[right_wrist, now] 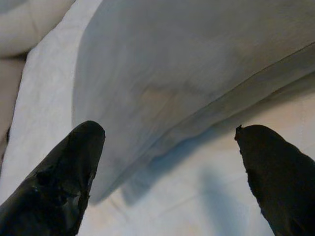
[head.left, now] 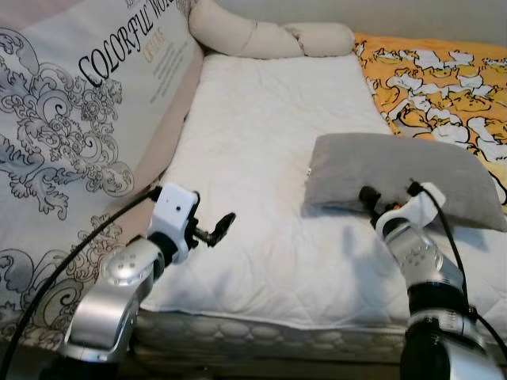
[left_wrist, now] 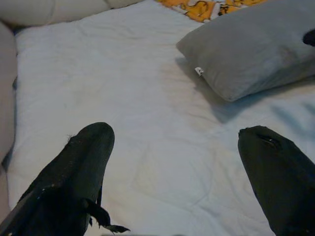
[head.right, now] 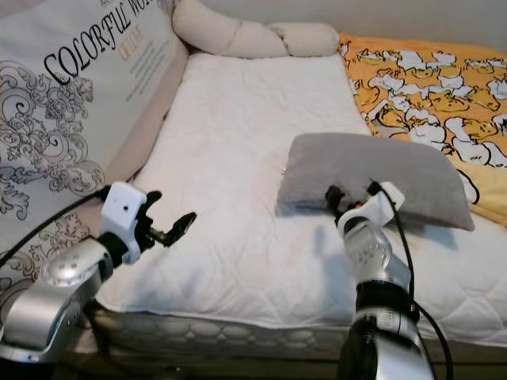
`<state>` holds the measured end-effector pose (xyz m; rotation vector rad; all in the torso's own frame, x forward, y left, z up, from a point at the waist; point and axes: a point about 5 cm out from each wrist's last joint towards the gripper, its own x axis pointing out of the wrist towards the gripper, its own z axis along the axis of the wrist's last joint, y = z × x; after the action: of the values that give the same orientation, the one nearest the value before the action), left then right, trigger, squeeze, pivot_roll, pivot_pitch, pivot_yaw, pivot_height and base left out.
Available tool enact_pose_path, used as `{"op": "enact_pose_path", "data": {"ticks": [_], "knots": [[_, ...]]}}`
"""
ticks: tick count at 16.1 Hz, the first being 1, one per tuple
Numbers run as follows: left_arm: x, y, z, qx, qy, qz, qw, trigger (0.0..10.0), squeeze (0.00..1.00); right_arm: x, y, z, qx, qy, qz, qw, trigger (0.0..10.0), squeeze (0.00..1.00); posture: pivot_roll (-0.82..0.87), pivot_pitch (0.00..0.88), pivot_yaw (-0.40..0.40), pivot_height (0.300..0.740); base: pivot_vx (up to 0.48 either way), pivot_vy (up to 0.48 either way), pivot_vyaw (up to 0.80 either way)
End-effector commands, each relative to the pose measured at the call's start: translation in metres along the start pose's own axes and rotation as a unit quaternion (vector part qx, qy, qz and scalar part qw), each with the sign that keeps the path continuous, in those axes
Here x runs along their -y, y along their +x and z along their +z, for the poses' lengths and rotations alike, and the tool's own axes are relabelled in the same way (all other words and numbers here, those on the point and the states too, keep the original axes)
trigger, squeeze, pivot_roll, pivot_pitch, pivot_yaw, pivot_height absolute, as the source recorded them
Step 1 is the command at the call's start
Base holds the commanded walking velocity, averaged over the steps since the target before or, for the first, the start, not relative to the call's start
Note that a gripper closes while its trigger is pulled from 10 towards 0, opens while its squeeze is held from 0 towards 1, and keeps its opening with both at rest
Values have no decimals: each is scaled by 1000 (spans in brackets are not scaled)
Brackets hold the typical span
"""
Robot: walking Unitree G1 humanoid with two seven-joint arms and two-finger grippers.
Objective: Clean up the room
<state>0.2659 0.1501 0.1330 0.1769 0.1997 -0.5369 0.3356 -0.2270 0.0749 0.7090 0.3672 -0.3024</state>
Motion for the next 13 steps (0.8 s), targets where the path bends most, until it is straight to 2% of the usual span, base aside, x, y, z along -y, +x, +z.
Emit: {"op": "enact_pose_path", "data": {"ticks": [1,4,6,7,11,13], "knots": [[0,1,1,-7,10,-10,1000,10000,1000,5,4,8,17,32,-16,999,10000,1000,100,0,22,740,0,0,0],[1,-3,8,-9,40,-56,998,10000,1000,19,10,23,39,91,-61,993,10000,1000,135,0,41,740,0,0,0],[-1,-8,14,-3,36,-67,997,10000,1000,19,12,29,45,100,-63,992,10000,980,150,0,45,740,0,0,0],[-5,-14,22,8,38,-65,997,10000,1000,19,13,36,54,104,-64,991,10000,0,163,0,48,740,0,0,0],[-10,-27,34,30,37,-60,997,10000,1000,25,12,53,78,119,-75,987,10000,0,182,73,49,740,0,0,0],[-10,-34,42,35,43,-60,997,10000,1000,25,11,61,82,111,-78,987,10000,0,189,113,51,740,0,0,0]]}}
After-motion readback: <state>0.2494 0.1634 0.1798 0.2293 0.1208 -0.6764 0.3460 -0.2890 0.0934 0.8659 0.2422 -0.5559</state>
